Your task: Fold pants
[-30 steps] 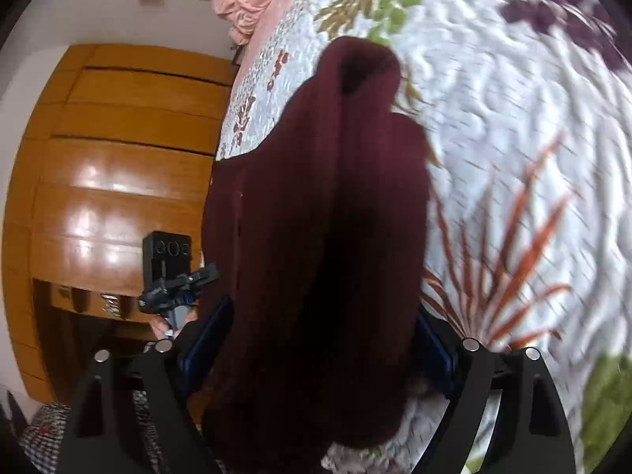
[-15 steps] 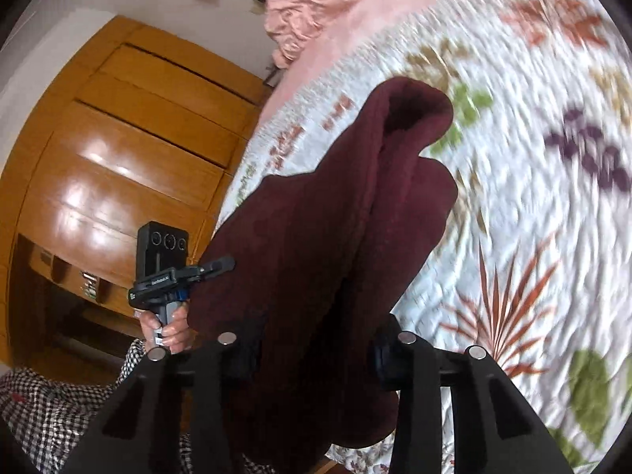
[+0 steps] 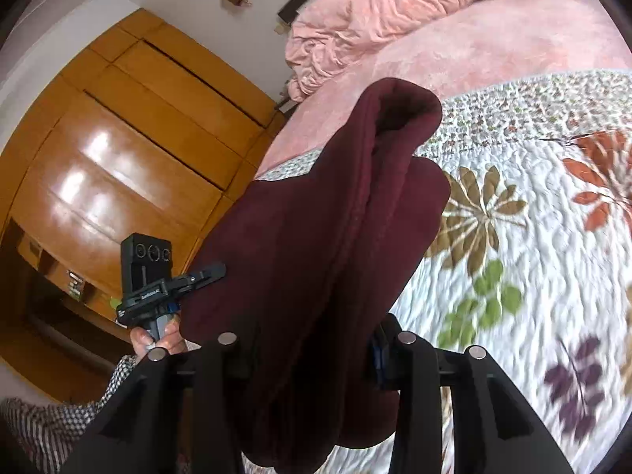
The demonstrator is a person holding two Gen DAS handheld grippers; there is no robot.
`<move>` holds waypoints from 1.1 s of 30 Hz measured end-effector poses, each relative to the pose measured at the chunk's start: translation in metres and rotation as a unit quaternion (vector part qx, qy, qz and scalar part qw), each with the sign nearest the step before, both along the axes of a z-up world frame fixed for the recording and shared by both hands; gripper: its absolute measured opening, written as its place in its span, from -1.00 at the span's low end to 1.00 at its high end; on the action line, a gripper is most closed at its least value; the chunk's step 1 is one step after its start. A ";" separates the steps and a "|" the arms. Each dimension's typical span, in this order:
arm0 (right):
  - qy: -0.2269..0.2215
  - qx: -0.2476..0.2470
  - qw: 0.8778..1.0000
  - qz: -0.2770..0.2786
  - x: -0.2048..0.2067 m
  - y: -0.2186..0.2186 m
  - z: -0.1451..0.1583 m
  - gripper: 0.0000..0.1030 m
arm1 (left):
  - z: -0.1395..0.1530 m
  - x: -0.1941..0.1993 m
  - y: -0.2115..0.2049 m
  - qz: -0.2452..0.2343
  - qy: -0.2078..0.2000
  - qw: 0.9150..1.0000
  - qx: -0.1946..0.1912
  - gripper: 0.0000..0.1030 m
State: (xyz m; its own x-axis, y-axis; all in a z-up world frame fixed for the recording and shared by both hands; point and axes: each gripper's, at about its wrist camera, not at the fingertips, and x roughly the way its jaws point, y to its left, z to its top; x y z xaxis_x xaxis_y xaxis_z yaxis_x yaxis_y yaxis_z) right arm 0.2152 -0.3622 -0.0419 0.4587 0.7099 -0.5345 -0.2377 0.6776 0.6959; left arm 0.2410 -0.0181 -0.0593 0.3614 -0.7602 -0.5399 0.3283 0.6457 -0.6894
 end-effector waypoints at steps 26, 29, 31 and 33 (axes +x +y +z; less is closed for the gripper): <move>0.052 -0.094 0.989 -0.106 -0.008 -0.027 -0.060 0.40 | -0.045 0.012 0.027 0.080 -0.017 0.971 0.224 0.60; -0.008 -0.093 0.992 -0.087 -0.039 -0.018 -0.032 0.40 | -0.014 -0.025 0.024 0.108 -0.097 0.956 0.256 0.60; -0.036 -0.061 0.996 -0.046 -0.050 0.000 -0.020 0.40 | 0.001 -0.047 0.015 0.097 -0.122 0.961 0.229 0.60; -0.041 -0.060 0.997 -0.015 -0.047 0.018 -0.020 0.35 | 0.001 -0.054 0.004 0.081 -0.119 0.968 0.208 0.60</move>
